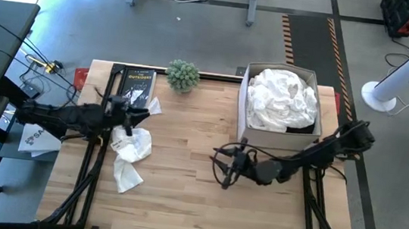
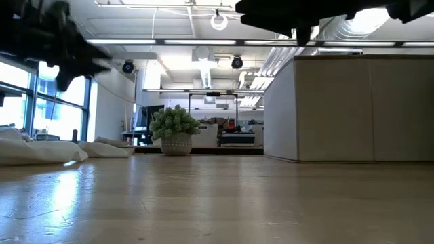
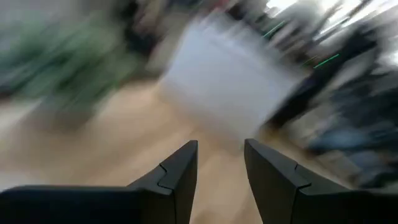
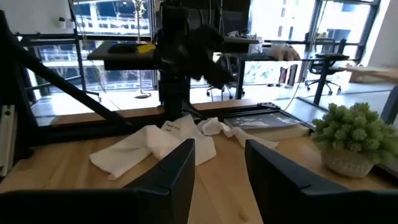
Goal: Sort clothes
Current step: Put the white sock into the white laundry bin
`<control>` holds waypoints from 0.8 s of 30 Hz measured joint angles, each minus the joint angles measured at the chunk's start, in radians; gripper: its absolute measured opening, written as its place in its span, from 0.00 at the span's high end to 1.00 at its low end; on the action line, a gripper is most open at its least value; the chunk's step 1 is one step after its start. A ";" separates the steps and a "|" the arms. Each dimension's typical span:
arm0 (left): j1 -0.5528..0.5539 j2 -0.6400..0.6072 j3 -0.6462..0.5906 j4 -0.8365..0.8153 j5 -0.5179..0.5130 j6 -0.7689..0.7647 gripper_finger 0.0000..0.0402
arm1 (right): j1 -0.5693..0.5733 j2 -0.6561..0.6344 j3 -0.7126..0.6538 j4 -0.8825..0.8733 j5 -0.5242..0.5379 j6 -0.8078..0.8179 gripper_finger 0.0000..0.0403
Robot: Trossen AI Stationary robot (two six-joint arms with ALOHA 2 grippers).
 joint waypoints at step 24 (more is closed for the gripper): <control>0.546 1.240 0.432 -0.652 0.122 -0.011 0.67 | -0.088 0.005 0.028 -0.001 -0.120 0.078 0.65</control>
